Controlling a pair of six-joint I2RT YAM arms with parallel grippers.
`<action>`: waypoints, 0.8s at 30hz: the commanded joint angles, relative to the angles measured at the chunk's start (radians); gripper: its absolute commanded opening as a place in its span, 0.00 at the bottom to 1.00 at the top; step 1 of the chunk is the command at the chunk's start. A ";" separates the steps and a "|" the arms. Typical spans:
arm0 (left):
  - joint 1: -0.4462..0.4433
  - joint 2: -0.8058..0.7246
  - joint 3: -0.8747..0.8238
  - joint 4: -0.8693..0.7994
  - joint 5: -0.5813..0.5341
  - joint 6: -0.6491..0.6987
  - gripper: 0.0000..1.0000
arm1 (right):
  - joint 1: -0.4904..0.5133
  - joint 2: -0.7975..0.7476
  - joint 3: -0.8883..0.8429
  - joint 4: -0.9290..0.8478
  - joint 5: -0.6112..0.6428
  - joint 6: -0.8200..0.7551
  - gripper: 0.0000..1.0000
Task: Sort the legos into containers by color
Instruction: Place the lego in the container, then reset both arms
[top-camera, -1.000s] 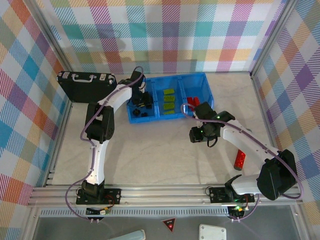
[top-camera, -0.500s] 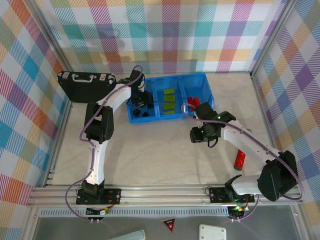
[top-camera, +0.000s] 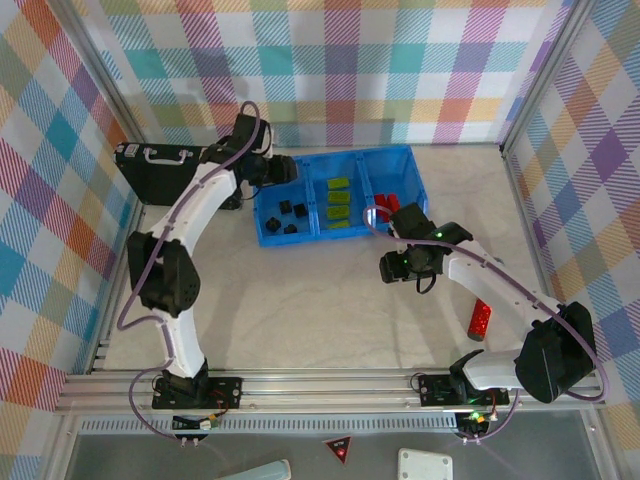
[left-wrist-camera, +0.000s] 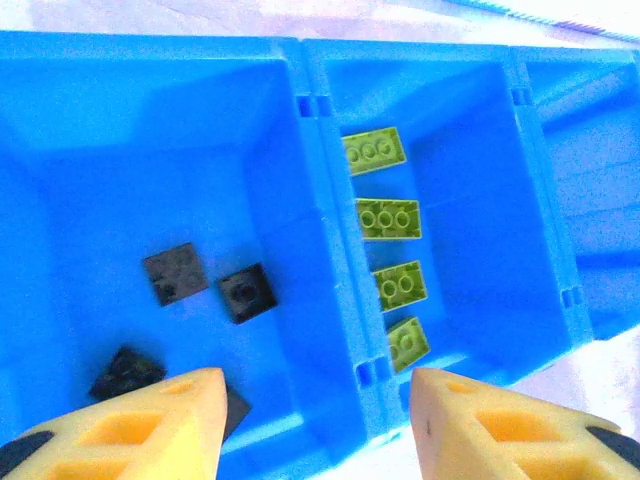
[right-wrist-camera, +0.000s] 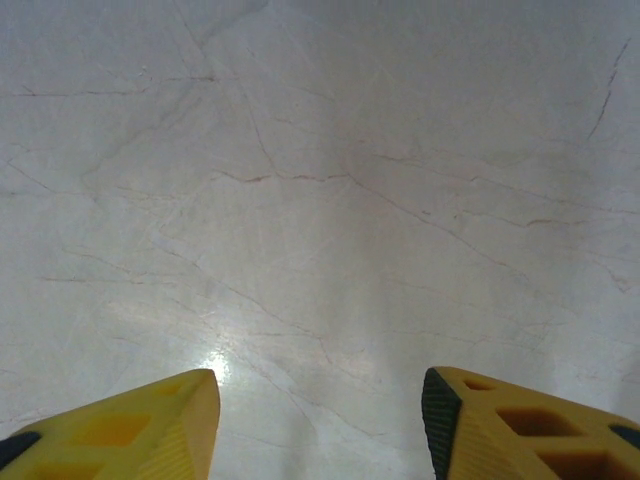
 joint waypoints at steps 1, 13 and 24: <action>0.002 -0.110 -0.107 -0.013 -0.116 0.043 0.54 | -0.019 -0.014 -0.008 0.033 0.028 -0.028 0.62; 0.009 -0.527 -0.602 0.144 -0.477 0.097 0.94 | -0.140 -0.029 -0.070 0.188 0.138 -0.038 0.99; 0.034 -0.642 -0.964 0.312 -0.750 0.070 1.00 | -0.287 -0.063 -0.270 0.565 0.332 -0.091 0.99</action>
